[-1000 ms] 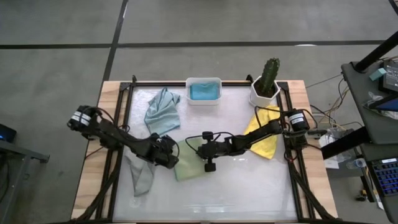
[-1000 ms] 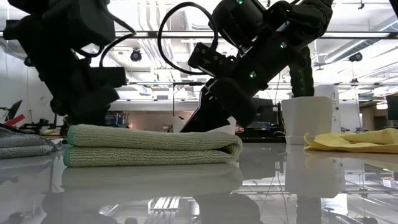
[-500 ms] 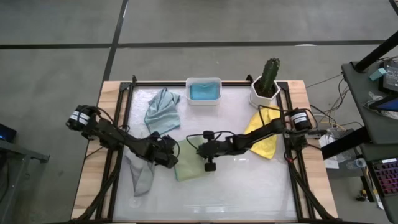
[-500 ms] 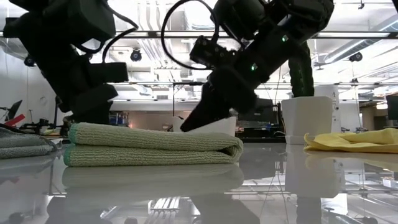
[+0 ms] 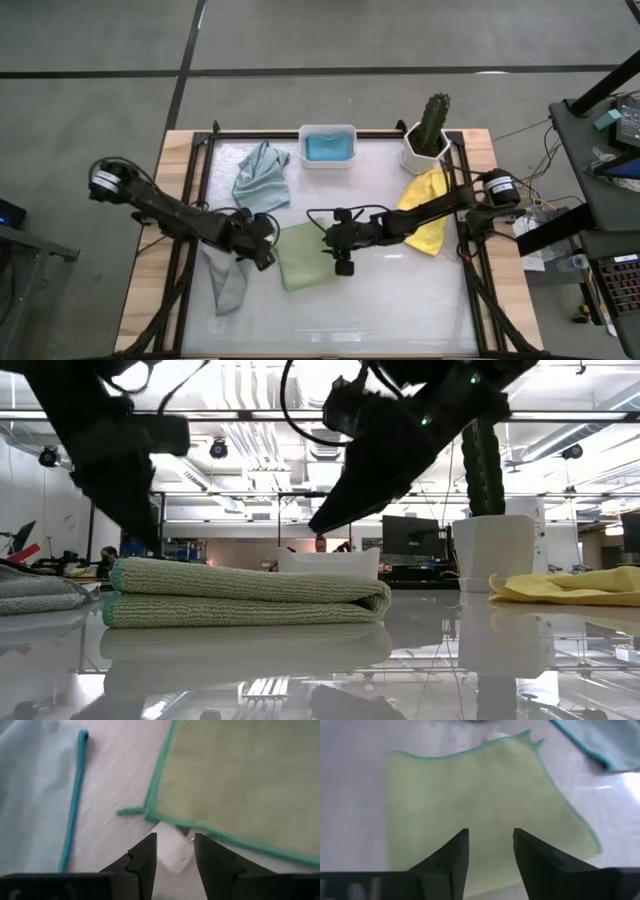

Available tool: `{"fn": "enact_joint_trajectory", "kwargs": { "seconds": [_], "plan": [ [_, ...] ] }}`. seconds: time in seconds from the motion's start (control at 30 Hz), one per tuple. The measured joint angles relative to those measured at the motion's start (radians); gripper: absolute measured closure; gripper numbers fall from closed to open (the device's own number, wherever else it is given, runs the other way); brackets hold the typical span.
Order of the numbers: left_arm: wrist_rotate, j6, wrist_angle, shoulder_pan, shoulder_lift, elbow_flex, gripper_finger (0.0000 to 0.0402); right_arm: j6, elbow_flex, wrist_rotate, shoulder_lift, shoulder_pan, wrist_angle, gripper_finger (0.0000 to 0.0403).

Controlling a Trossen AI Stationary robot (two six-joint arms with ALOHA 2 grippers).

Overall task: Fold microfiber towels
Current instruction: Fold the green cloth

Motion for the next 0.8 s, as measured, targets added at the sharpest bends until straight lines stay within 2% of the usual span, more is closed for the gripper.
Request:
{"fn": "enact_joint_trajectory", "kwargs": {
  "seconds": [0.13, 0.23, 0.37, 0.47, 0.67, 0.8],
  "plan": [
    [0.002, 0.049, 0.083, -0.028, -0.059, -0.001, 0.0285, 0.007, 0.0, -0.085, -0.031, 0.015, -0.055, 0.0241],
    [0.005, 0.136, 0.207, -0.073, -0.066, -0.006, 0.0285, 0.017, 0.0, -0.095, -0.042, 0.041, -0.098, 0.0236],
    [0.005, 0.203, 0.389, -0.137, -0.029, -0.007, 0.0285, 0.028, 0.001, -0.097, -0.048, 0.089, -0.134, 0.0234],
    [0.005, 0.21, 0.462, -0.182, 0.015, 0.009, 0.0285, 0.029, 0.003, -0.097, -0.048, 0.13, -0.155, 0.0234],
    [0.022, 0.276, 0.434, -0.253, 0.137, 0.126, 0.0286, 0.078, 0.032, -0.092, -0.048, 0.191, -0.158, 0.0234],
    [0.009, 0.417, 0.297, -0.262, 0.213, 0.231, 0.0286, 0.075, 0.062, -0.001, -0.046, 0.22, -0.154, 0.0234]
  ]
}}
